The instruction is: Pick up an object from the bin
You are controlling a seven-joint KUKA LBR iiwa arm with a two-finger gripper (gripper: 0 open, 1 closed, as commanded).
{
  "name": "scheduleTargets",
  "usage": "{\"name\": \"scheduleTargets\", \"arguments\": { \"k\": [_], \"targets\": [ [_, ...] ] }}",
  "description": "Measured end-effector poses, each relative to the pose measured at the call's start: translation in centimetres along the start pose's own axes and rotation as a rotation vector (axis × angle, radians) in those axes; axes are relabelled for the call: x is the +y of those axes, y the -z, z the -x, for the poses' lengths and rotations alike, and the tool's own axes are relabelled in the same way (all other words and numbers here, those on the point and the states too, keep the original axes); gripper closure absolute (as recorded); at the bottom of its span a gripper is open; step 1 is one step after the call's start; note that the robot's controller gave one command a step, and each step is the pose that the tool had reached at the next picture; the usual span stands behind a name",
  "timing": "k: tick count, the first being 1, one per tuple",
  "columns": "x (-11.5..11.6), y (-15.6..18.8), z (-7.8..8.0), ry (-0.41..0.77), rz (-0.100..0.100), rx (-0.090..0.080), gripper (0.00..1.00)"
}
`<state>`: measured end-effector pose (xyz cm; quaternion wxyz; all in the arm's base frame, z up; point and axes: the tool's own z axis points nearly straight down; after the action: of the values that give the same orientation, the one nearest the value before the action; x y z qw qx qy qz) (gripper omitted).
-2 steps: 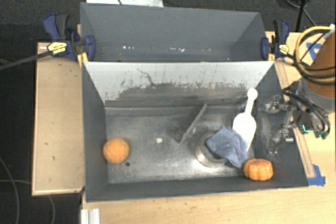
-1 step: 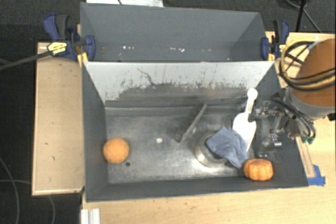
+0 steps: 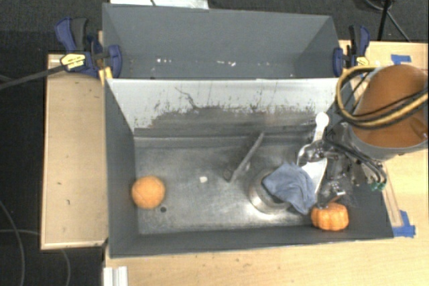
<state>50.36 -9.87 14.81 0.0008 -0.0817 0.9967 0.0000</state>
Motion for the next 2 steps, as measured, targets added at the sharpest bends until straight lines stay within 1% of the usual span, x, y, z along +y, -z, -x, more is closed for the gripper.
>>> {"name": "scheduleTargets", "arguments": {
  "k": [1, 2],
  "targets": [
    [-0.84, -7.51, 1.6, -0.081, 0.002, 0.0, 1.0],
    [-0.84, -7.51, 1.6, -0.079, 0.002, 0.0, 1.0]
  ]
}}
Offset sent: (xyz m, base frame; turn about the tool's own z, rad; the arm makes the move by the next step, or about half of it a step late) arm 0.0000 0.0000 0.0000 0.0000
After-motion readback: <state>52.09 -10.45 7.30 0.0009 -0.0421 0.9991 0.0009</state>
